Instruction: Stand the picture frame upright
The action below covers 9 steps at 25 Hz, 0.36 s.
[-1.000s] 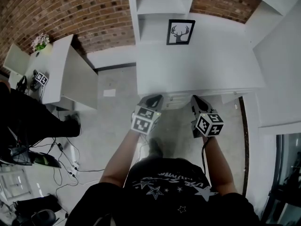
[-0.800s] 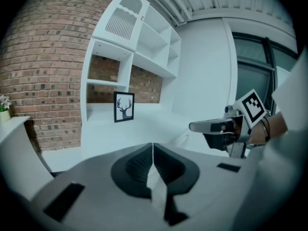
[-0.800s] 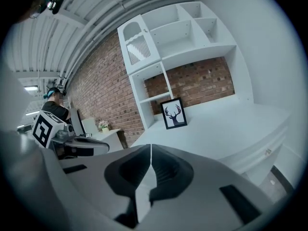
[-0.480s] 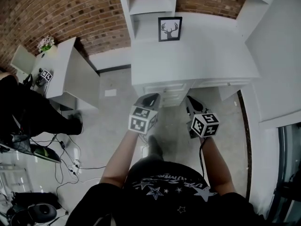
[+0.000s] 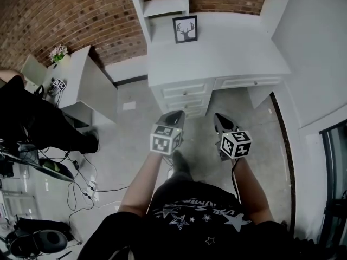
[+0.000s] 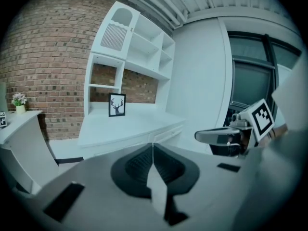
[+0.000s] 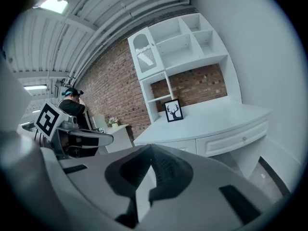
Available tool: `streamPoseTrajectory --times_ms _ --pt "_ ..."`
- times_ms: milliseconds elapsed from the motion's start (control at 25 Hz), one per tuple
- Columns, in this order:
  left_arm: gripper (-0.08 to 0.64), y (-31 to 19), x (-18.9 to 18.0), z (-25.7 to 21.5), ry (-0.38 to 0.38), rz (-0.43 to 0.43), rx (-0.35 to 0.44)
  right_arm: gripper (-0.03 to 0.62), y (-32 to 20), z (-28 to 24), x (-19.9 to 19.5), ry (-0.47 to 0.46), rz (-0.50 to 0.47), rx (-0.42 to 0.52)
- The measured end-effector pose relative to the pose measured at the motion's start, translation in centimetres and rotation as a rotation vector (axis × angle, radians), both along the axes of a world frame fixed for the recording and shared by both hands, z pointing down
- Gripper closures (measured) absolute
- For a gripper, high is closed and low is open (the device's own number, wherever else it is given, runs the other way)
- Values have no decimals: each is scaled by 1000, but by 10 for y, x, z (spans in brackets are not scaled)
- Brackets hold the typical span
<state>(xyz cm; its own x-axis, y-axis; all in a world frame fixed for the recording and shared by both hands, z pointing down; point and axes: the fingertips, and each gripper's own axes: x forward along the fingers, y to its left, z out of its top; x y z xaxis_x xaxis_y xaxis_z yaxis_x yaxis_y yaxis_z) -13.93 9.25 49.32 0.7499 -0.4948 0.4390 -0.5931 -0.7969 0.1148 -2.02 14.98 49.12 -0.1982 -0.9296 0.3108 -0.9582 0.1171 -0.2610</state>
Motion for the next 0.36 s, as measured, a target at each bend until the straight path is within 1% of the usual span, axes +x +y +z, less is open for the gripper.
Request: streamPoseTrajectory --times_ms 200,360 --pt "538 43 -6 -1 16 -21 -15 577 40 -4 5 9 10 15" --pt "538 78 -7 -1 21 -32 -14 577 74 -1 5 14 -11 21"
